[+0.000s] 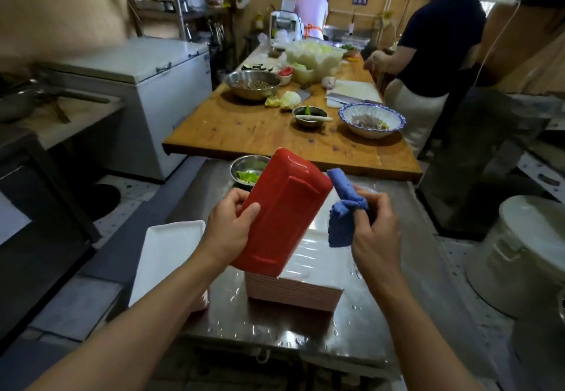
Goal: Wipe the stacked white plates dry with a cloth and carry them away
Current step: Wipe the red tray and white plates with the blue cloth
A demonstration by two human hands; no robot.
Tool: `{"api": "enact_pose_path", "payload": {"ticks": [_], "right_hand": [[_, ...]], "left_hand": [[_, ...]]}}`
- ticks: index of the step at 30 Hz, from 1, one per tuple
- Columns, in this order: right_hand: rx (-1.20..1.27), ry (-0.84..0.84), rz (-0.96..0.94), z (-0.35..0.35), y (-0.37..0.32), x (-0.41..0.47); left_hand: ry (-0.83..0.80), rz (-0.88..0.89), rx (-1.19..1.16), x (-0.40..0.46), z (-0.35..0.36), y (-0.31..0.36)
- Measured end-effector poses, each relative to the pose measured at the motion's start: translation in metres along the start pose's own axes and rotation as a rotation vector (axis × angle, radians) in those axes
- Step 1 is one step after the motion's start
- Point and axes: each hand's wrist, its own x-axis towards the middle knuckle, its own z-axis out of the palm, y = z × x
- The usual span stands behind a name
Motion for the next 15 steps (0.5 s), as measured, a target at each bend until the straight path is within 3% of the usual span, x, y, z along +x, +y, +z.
{"api": "enact_pose_path", "payload": {"ticks": [3, 7, 11, 15], "right_hand": [[-0.032, -0.029, -0.172, 0.023, -0.029, 0.008], [-0.151, -0.194, -0.412, 0.06, -0.058, 0.013], [-0.109, -0.367, -0.484, 0.084, -0.064, 0.015], [-0.113, -0.273, -0.567, 0.087, -0.057, 0.023]], "left_hand": [[-0.02, -0.117, -0.23, -0.007, -0.014, 0.004], [-0.006, -0.119, -0.311, -0.013, -0.023, 0.01], [0.032, -0.124, -0.378, -0.018, -0.03, 0.014], [0.039, -0.094, -0.447, -0.023, -0.037, 0.016]]}}
